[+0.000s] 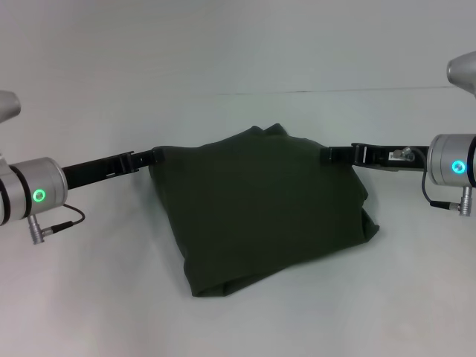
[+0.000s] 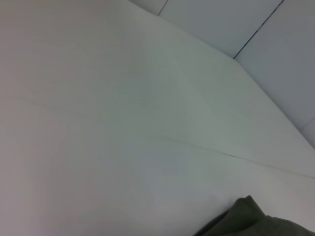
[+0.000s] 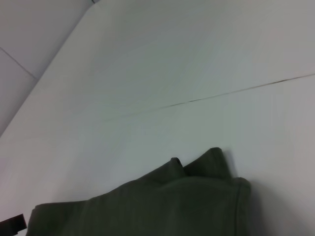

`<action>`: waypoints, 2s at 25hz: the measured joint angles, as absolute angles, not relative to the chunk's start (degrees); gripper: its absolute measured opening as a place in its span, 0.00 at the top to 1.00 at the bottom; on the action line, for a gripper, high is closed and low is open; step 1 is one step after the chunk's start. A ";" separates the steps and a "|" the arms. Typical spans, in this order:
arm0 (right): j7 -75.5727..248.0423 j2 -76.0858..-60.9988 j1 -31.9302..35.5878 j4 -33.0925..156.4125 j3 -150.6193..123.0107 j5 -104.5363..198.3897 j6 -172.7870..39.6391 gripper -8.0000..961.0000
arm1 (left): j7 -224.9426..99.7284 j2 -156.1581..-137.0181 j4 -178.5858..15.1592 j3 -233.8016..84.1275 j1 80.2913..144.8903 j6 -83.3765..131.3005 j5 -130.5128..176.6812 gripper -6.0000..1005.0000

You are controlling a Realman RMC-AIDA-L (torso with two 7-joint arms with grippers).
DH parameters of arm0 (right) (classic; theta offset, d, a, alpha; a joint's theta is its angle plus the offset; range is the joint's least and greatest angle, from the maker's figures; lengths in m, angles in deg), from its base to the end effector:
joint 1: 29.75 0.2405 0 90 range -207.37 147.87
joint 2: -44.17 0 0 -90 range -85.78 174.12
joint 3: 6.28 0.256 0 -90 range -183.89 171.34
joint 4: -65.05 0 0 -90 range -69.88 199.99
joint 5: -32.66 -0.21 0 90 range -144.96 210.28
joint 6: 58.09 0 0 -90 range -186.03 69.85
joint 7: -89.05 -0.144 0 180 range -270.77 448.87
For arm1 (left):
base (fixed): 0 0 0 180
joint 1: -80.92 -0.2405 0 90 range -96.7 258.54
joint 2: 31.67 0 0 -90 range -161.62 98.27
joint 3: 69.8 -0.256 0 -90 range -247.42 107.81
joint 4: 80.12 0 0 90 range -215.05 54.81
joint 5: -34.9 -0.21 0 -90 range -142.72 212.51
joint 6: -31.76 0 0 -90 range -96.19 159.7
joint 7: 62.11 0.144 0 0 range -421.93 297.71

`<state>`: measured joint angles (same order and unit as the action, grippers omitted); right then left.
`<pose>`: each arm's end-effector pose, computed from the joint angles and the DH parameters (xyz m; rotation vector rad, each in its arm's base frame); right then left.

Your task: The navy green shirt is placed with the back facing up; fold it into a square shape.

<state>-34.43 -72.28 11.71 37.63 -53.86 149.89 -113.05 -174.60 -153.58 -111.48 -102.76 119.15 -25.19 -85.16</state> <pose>0.2672 0.4160 -0.0171 -2.1527 1.5022 0.4969 -0.2793 0.3998 -0.0198 -2.0868 -1.4286 -0.6372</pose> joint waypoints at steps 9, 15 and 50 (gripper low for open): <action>-34.18 -71.57 10.65 36.82 -52.16 149.64 -113.88 0.36 | -174.83 -153.58 -109.34 -102.77 120.30 -22.21 -85.16 0.41; -33.58 -71.26 10.01 35.28 -49.36 149.63 -115.05 0.24 | -174.72 -153.58 -107.45 -102.97 121.90 -20.76 -85.20 0.41; -31.13 -70.86 9.39 33.28 -47.23 149.59 -115.57 0.14 | -177.75 -153.50 -106.72 -107.04 126.97 -21.16 -85.25 0.93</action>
